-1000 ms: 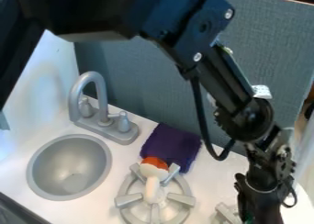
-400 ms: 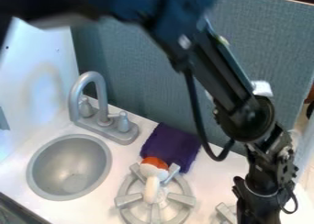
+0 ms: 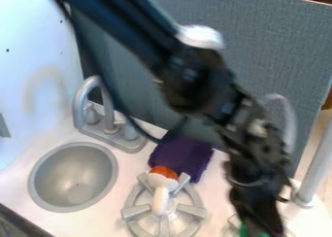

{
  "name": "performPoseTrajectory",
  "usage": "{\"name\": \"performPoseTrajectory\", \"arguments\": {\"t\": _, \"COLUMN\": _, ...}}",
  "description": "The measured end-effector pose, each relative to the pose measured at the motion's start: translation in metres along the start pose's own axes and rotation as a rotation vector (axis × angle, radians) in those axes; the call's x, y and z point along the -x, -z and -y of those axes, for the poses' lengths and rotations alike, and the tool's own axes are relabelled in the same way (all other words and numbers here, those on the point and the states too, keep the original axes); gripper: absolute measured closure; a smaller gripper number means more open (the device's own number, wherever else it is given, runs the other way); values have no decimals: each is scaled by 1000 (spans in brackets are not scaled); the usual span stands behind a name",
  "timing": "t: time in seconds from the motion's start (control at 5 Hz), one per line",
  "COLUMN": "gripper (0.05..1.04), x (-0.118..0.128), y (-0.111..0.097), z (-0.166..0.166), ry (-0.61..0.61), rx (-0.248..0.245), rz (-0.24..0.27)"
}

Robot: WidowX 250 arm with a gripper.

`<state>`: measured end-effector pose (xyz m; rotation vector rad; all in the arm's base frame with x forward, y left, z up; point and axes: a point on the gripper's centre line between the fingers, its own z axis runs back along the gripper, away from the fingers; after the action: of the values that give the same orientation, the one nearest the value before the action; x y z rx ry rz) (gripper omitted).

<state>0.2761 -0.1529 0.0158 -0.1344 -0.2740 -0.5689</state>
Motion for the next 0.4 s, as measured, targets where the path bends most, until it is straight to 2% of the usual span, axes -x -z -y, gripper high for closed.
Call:
{"name": "performPoseTrajectory", "arguments": {"t": 0.2, "gripper": 751, "x": 39, "y": -16, "z": -24, "ry": -145, "rx": -60, "rz": -72}}
{"name": "performPoseTrajectory", "arguments": {"t": 0.4, "gripper": 751, "x": 79, "y": -36, "z": -47, "ry": -279, "rx": -101, "rz": -122}}
